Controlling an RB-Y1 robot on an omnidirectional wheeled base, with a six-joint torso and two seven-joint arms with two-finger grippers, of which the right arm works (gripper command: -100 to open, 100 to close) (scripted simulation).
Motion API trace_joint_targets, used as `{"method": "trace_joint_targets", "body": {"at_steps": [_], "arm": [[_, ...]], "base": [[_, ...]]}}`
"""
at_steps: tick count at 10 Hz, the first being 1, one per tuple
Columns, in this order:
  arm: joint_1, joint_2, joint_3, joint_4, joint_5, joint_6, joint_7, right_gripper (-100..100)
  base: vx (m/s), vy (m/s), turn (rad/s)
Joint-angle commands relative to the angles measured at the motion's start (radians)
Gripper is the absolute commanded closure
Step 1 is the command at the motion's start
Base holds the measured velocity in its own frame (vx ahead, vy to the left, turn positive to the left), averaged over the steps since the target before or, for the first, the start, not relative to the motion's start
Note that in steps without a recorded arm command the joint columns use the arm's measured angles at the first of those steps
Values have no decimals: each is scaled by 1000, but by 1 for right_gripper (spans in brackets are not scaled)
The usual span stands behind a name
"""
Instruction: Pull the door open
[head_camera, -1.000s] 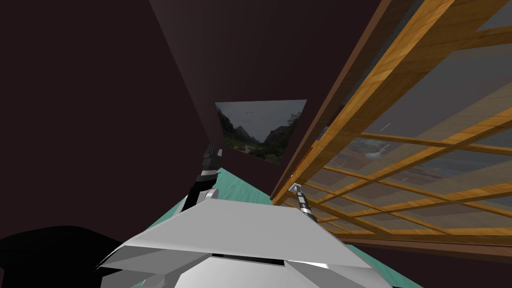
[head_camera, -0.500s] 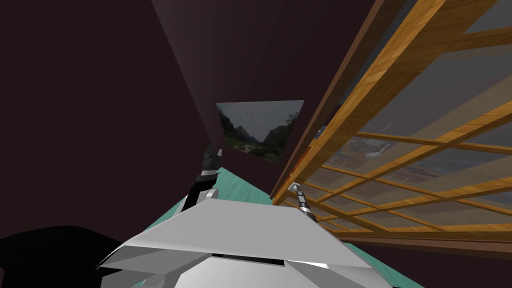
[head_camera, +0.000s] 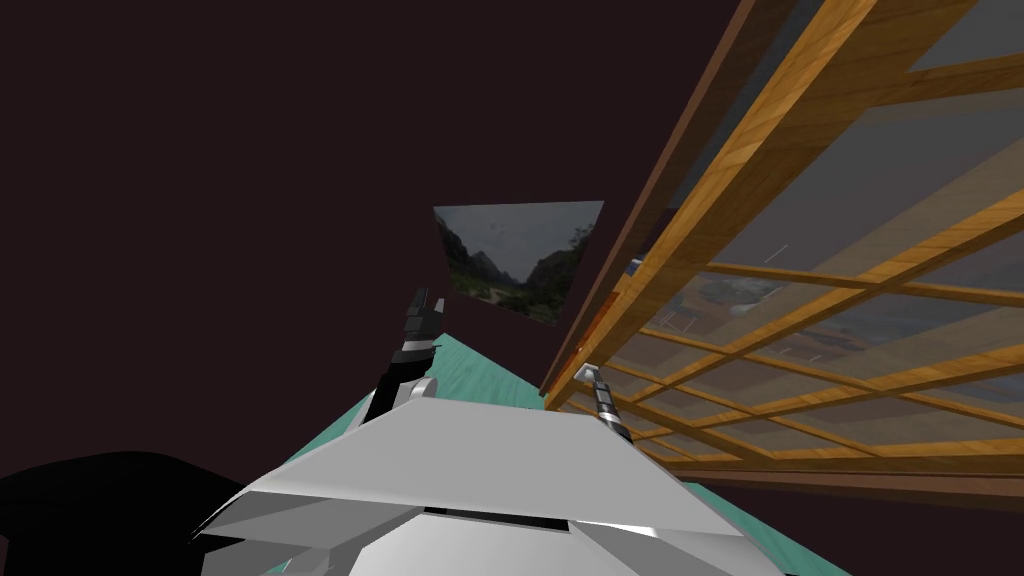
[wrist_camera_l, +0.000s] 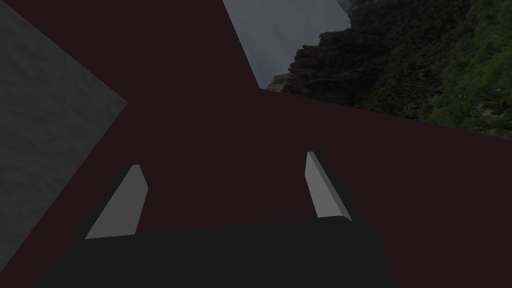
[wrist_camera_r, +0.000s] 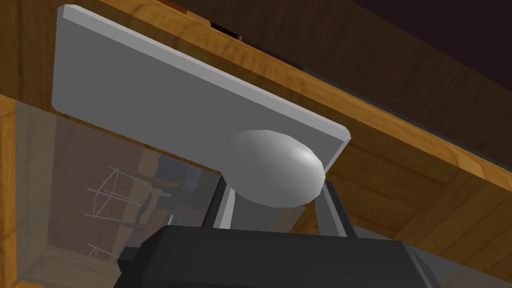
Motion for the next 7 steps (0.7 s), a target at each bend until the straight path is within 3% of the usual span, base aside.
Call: {"method": "trace_joint_targets", "body": {"at_steps": [1, 7], "arm": [[-1, -1, 21, -7, -17, 1, -50, 100], [-6, -13, 64, -7, -66, 6, -180, 100]], "base": [[-32, -9, 14], [-33, -10, 14]]}}
